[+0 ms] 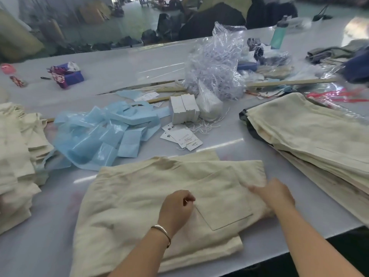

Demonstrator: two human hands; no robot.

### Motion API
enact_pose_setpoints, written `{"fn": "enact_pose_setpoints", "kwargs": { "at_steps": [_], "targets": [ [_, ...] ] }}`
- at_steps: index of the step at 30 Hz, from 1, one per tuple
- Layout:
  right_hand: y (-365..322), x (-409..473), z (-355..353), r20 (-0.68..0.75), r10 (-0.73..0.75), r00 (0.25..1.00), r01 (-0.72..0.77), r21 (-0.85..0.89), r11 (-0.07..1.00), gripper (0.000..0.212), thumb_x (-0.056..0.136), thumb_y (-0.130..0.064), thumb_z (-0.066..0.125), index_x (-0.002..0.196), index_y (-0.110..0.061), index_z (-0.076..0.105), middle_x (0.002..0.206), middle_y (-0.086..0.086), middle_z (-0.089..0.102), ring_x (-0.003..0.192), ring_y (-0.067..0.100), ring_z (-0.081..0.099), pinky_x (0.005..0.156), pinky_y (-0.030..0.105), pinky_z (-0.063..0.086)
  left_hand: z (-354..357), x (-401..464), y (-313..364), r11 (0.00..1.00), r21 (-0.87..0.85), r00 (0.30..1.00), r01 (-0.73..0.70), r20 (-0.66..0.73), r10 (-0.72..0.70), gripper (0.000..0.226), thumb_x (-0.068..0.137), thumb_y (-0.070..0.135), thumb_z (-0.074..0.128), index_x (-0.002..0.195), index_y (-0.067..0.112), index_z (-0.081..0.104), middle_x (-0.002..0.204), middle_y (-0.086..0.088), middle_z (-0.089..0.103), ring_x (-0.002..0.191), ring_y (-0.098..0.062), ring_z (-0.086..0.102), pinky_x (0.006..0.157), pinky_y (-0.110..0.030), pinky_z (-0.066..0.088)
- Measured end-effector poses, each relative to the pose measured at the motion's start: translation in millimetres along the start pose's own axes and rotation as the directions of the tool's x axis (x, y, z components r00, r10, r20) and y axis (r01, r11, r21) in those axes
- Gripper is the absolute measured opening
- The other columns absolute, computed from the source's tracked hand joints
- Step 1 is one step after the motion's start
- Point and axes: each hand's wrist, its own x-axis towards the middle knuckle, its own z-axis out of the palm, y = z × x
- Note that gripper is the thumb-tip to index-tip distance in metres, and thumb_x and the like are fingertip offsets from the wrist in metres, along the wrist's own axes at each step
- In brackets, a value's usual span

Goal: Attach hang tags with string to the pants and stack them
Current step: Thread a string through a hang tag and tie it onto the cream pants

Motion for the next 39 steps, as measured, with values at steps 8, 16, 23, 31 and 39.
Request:
{"fn": "enact_pose_setpoints", "kwargs": {
  "at_steps": [8,16,23,31,39],
  "targets": [
    [-9.5,-16.7,-10.9,-0.056,-0.387,0.92,0.38,0.365,0.85,0.032,0.071,-0.018,0.079,0.1,-0.009,0.071,0.101,0.008,0.071,0.093,0.026,0.065,0.082,0.04,0.049,47.8,14.9,76.9,0.906,-0.392,0.953,0.157,0.3,-0.035,0.011,0.094,0.021,0.061,0.103,0.017,0.066,0.091,0.002,0.066,0.07,-0.006,0.061,0.064,-0.017,0.048],
    [-8.1,-54.7,11.7,0.13,-0.72,0.682,0.623,0.413,0.664,0.008,0.081,-0.023,0.073,0.087,-0.024,0.078,0.102,-0.012,0.057,0.101,-0.001,0.05,0.083,0.009,0.036,54.2,33.0,93.1,0.798,-0.558,0.972,0.228,0.087,-0.217,0.023,0.085,-0.002,0.058,0.075,0.016,0.067,0.066,0.0,0.066,0.061,-0.013,0.058,0.058,-0.022,0.047],
    [6.8,-30.7,1.9,-0.071,-0.575,0.815,0.557,0.37,0.743,0.029,0.071,-0.021,0.081,0.091,-0.02,0.059,0.097,-0.007,0.053,0.089,0.009,0.053,0.075,0.029,0.049,59.4,40.4,85.5,0.622,-0.722,0.953,0.302,0.203,-0.227,0.036,0.096,0.015,0.058,0.064,0.019,0.072,0.062,0.0,0.066,0.057,-0.014,0.06,0.054,-0.022,0.047],
    [7.1,-15.8,12.5,-0.086,-0.629,0.773,0.623,0.291,0.726,0.025,0.074,-0.017,0.074,0.093,-0.022,0.059,0.092,-0.008,0.053,0.072,0.005,0.053,0.063,0.018,0.044,70.2,40.8,75.1,0.699,-0.67,0.96,0.251,0.077,-0.271,0.014,0.088,0.003,0.062,0.095,0.015,0.063,0.079,-0.002,0.069,0.072,-0.014,0.064,0.066,-0.026,0.052],
    [9.2,1.0,7.8,-0.134,-0.425,0.895,0.445,0.213,0.87,0.04,0.078,-0.039,0.063,0.052,-0.02,0.04,0.054,-0.007,0.043,0.052,0.012,0.04,0.047,0.026,0.027,79.5,40.4,69.5,0.908,-0.41,0.991,0.087,-0.055,-0.12,0.015,0.082,0.013,0.063,0.079,0.021,0.052,0.063,0.016,0.054,0.058,-0.005,0.047,0.058,-0.023,0.04]
  ]
}}
